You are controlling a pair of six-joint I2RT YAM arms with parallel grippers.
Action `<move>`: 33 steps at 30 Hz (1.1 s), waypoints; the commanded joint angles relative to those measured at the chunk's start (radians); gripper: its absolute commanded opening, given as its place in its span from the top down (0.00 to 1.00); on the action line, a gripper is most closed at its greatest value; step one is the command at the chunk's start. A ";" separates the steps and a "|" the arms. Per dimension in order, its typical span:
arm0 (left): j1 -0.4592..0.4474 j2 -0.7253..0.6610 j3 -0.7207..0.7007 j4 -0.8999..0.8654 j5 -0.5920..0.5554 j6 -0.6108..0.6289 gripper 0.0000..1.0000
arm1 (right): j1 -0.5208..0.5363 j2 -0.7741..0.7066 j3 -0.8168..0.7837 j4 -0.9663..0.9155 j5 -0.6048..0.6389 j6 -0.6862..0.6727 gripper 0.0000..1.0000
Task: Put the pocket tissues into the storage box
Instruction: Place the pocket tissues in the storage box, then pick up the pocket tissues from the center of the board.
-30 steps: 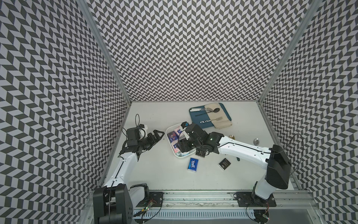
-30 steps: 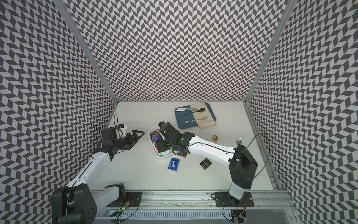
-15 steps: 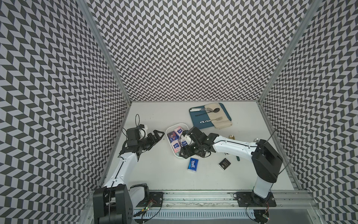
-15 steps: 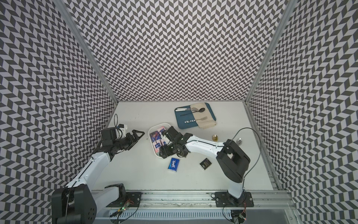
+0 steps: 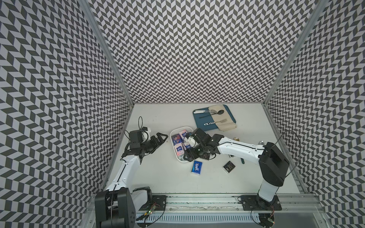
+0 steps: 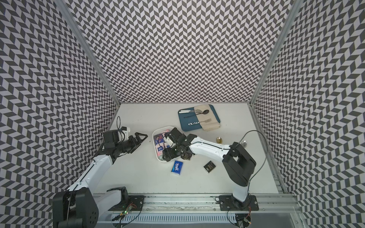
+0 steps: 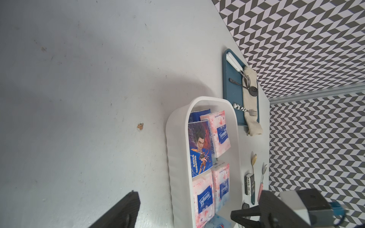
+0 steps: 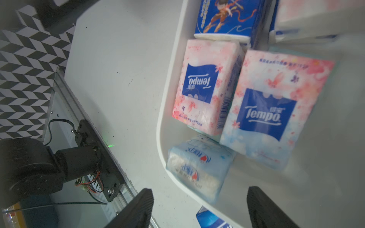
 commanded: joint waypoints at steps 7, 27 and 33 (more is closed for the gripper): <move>0.006 -0.008 0.007 -0.002 0.025 0.008 0.00 | 0.005 -0.196 -0.162 -0.150 -0.044 0.042 0.20; 0.006 -0.031 -0.027 0.047 0.042 -0.020 0.00 | 0.011 0.043 -0.087 -0.106 0.074 0.258 0.17; 0.006 -0.020 -0.022 0.063 0.040 -0.021 0.00 | 0.014 0.119 -0.033 -0.108 0.094 0.293 0.17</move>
